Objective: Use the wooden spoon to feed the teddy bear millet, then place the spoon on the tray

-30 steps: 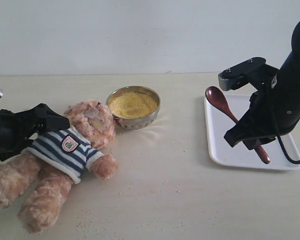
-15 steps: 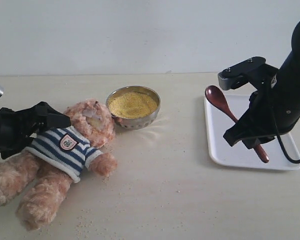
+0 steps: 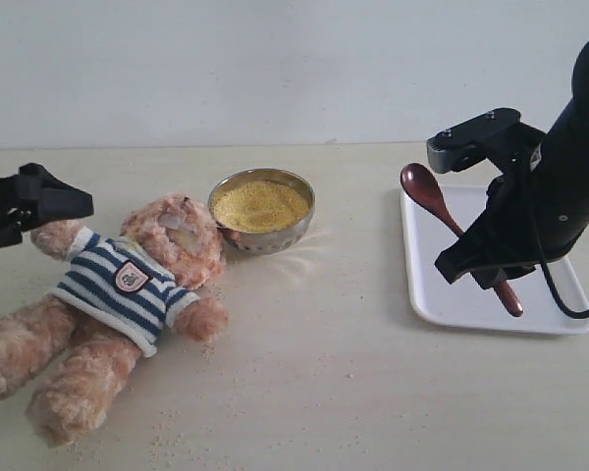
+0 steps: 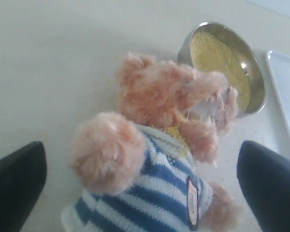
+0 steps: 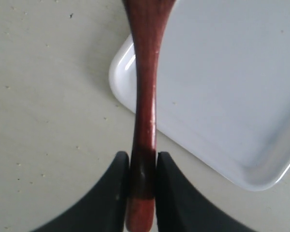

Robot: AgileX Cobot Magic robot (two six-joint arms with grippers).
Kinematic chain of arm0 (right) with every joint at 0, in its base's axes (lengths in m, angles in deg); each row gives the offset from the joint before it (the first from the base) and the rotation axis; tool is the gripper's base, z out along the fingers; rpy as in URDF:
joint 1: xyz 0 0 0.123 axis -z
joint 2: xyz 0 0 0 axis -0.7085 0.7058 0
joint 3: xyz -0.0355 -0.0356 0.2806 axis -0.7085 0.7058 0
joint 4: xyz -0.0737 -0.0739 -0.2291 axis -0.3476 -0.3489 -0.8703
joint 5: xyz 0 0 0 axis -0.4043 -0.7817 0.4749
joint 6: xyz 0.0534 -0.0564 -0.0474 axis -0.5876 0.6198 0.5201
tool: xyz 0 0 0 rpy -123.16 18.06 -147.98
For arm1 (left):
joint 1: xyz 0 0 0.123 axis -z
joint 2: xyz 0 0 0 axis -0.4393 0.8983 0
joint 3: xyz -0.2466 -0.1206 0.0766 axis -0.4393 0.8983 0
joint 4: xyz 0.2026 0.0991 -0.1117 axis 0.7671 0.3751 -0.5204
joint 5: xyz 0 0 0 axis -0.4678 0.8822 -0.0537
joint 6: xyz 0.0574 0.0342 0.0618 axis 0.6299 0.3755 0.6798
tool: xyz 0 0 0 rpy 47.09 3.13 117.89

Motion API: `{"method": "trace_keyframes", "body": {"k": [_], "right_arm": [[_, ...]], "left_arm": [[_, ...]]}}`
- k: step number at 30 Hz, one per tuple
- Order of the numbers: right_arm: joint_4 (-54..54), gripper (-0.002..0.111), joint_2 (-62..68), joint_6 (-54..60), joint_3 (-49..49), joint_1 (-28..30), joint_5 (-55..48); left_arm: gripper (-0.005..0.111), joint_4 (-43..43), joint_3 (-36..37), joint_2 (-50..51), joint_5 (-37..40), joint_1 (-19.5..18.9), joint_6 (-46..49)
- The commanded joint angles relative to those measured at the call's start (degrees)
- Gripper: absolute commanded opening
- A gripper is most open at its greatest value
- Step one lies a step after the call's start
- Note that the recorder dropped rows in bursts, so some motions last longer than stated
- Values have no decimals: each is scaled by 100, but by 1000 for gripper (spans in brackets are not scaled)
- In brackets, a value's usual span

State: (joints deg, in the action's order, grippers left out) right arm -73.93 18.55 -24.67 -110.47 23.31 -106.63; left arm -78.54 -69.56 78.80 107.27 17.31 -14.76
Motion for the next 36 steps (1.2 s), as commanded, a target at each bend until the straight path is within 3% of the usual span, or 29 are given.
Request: {"method": "trace_keyframes", "body": {"k": [1, 3, 7, 12, 14, 16, 18, 22, 24, 26, 29, 31, 36], "right_arm": [[40, 0, -76, 41, -23, 14, 7], [76, 0, -76, 40, -23, 14, 7], [163, 0, -76, 40, -23, 14, 18], [163, 0, -76, 40, -23, 14, 18], [181, 0, -76, 40, -23, 14, -5], [224, 0, -76, 40, -23, 14, -39], [281, 0, -76, 40, -23, 14, -60], [387, 0, -76, 79, -23, 14, 9], [403, 0, -76, 80, -23, 14, 69], [413, 0, -76, 80, -23, 14, 126], [436, 0, -76, 80, -23, 14, 162], [436, 0, -76, 80, -23, 14, 162], [460, 0, -76, 80, -23, 14, 104]], "left_arm": [[87, 10, -36, -749, -562, -71, -338], [64, 10, -36, -1083, -1046, -71, -720], [5, -37, -36, -1731, -2183, -71, -1361], [7, -1092, -36, -2345, -4195, -71, -2036], [7, -1279, -138, -2570, -5440, -71, -2588], [7, -844, -317, -2789, -6600, -71, -2685], [7, 250, -435, -3089, -7359, -71, -2328], [7, 3764, -476, -3767, -7158, -71, -2041], [7, 5332, -542, -4198, -6440, -71, -2440], [7, 6324, -603, -4703, -5409, -71, -3326], [7, 6654, -560, -5532, -3977, -71, -5157], [6, 6654, -449, -5919, -3460, -71, -5937], [5, 6654, 180, -6866, -3497, -71, -7602]]}}
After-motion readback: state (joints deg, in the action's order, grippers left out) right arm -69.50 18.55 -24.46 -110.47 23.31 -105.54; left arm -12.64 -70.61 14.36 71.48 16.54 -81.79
